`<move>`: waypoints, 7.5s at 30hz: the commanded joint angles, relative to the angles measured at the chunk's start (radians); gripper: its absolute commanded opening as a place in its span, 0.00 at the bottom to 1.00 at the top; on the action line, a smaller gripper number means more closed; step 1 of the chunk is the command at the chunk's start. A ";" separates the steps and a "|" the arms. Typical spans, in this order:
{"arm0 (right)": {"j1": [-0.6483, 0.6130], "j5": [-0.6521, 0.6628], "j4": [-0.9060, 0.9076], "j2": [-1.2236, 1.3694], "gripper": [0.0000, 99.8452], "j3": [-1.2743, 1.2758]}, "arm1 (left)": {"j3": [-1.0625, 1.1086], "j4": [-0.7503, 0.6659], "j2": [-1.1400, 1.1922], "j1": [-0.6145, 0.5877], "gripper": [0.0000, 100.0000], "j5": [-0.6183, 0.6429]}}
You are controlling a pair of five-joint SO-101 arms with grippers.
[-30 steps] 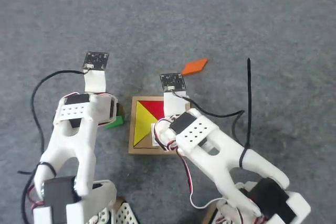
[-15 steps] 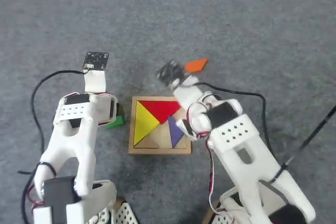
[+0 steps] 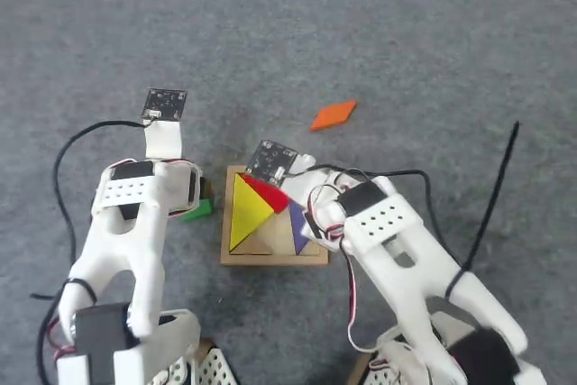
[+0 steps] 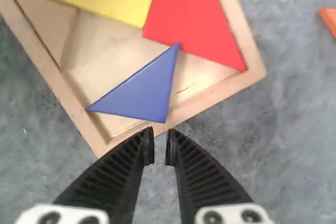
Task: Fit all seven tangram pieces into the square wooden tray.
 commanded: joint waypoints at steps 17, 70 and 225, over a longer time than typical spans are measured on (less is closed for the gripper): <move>-0.001 0.034 -0.127 0.133 0.04 -0.009 | -0.024 -0.020 -0.023 -0.006 0.21 -0.006; -0.001 -0.528 0.002 0.337 0.01 -0.362 | -0.024 -0.020 -0.023 -0.006 0.21 -0.008; 0.041 -0.488 -0.127 -0.117 0.01 0.046 | -0.263 0.244 0.285 -0.026 0.25 0.427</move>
